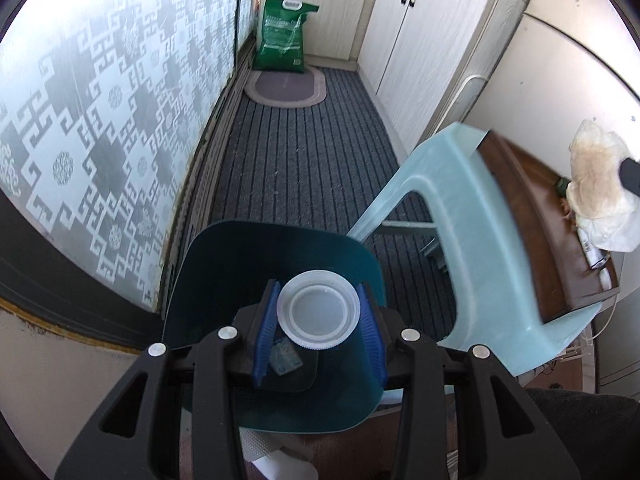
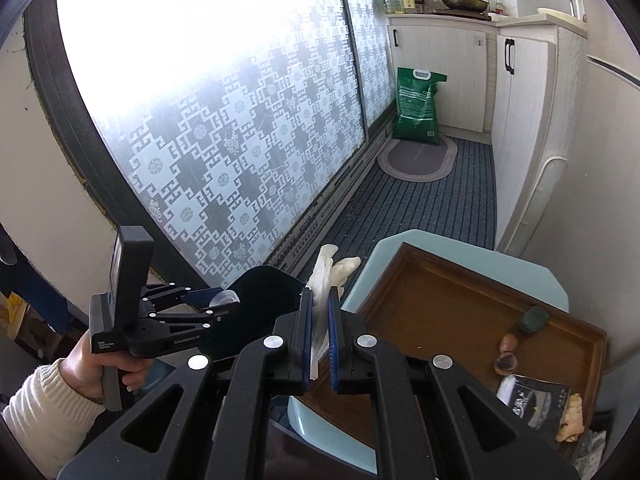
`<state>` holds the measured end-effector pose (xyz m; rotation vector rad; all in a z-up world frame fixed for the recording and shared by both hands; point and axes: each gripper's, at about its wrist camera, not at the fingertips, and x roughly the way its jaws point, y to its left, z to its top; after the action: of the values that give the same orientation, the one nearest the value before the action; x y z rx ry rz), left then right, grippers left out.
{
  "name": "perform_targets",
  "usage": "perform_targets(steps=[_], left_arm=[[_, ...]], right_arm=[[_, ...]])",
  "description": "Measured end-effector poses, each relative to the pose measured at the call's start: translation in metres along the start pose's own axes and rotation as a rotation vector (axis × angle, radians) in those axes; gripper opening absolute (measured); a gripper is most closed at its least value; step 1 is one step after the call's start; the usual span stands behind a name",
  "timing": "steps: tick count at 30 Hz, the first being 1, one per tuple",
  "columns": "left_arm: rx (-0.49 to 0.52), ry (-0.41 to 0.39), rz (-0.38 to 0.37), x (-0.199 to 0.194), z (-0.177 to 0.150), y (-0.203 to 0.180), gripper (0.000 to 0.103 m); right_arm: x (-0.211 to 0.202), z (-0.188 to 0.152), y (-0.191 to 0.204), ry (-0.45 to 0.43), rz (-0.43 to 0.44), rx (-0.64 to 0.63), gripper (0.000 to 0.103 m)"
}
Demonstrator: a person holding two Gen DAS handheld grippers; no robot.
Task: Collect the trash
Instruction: 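Carry the white lid over the green bin with the left gripper and release it, then lower the cloth into the green bin and open the right gripper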
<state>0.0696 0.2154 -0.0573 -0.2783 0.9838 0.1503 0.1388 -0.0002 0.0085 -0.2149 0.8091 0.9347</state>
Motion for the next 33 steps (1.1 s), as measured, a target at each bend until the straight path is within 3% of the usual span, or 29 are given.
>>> perform_targets(steps=[12, 25, 28, 33], left_arm=[[-0.013, 0.122, 0.054, 0.042, -0.024, 0.029, 0.042], [-0.003, 0.253, 0.091, 0.082, -0.045, 0.046, 0.043], [0.006, 0.248, 0.111, 0.083, -0.047, 0.049, 0.051], [-0.002, 0.2, 0.109, 0.065, -0.044, 0.056, 0.05]], right_arm=[[0.055, -0.011, 0.05, 0.097, 0.049, -0.084, 0.007], [0.1, -0.023, 0.071, 0.199, 0.066, -0.119, 0.007], [0.111, -0.025, 0.072, 0.222, 0.057, -0.122, 0.007], [0.128, -0.025, 0.075, 0.249, 0.047, -0.124, 0.007]])
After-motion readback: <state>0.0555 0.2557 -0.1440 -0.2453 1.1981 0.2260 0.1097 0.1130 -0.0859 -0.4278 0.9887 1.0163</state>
